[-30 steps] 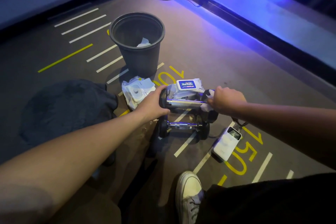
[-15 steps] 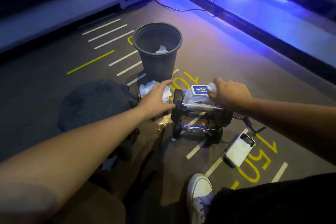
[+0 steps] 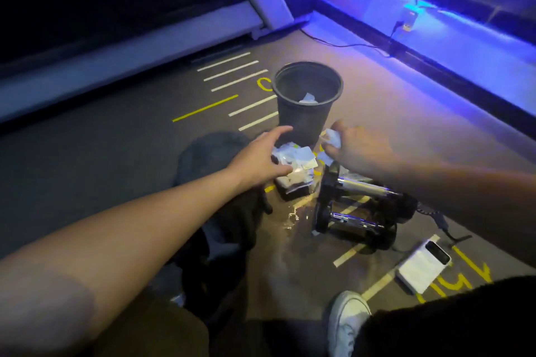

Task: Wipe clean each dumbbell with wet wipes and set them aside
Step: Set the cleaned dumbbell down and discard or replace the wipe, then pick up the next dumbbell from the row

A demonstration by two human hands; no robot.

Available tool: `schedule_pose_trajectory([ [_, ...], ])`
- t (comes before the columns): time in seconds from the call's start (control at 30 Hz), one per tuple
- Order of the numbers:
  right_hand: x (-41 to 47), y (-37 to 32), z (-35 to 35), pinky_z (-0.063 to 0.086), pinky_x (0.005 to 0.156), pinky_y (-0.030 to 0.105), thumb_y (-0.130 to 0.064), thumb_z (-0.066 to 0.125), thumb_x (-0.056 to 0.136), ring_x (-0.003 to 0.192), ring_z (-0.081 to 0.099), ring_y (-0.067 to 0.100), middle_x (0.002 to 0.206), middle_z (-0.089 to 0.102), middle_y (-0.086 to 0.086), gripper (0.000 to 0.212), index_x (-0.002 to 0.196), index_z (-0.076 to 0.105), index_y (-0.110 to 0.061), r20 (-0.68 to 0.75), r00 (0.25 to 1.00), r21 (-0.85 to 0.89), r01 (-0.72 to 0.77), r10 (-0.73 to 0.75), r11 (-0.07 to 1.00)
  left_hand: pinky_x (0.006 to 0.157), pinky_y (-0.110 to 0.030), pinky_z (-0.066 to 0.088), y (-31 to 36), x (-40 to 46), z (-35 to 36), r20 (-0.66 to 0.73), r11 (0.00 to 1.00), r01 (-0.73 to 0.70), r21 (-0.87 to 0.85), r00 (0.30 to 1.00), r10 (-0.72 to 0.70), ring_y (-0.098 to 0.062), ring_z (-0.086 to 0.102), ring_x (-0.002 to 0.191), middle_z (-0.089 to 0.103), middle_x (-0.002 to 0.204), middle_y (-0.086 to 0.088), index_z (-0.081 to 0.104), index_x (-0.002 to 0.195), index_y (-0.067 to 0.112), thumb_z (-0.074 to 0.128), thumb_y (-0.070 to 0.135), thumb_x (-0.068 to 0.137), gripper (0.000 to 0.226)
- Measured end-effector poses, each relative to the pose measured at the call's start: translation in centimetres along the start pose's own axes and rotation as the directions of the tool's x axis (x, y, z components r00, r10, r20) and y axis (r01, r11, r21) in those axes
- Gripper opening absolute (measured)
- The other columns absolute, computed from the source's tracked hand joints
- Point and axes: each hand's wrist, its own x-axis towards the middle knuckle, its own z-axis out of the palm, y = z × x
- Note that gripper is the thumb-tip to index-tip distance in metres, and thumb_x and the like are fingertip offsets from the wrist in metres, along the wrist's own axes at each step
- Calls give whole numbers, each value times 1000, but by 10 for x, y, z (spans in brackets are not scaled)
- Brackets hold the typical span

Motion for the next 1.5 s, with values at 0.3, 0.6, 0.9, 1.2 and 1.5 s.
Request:
schedule_pose_trajectory([
  [0.3,14,-129,-7,48,81,43,-55,50,91,102,63,42,108,66,22,49,123,51,-19,-61,976,63,212,-208,975,94,-14,38,-36,-78,-93,-184,998,62,9,981,-60,-9,52,122,51,141,0,42,147,30,80,19,80,77],
  [0.6,-4,-254,8,35,71,38,-54,48,93,105,59,39,109,66,18,40,118,46,-22,31,906,121,417,-423,901,99,-26,44,-93,-190,-182,-318,968,250,-9,917,-240,-16,57,117,51,139,1,40,146,36,79,27,83,74],
  [0.9,-27,-340,61,40,75,37,-50,49,93,105,58,39,109,65,18,43,126,46,-22,152,860,178,461,-487,869,106,-33,44,-157,-254,-205,-302,944,324,-67,895,-328,-13,55,121,52,138,5,40,144,41,80,33,82,74],
  [1.2,-37,-366,128,46,80,41,-53,47,93,103,60,38,106,67,14,42,125,45,-25,198,863,226,421,-465,878,108,-33,42,-237,-268,-162,-287,898,400,-186,852,-438,-14,54,125,52,139,3,43,144,40,81,32,81,74],
  [1.5,-42,-356,209,40,91,33,-42,49,97,121,52,25,130,54,4,45,134,48,-17,272,880,312,302,-389,901,109,-25,34,-314,-287,-97,-235,789,581,-202,753,-615,-22,48,132,46,140,-7,44,145,35,80,35,81,74],
])
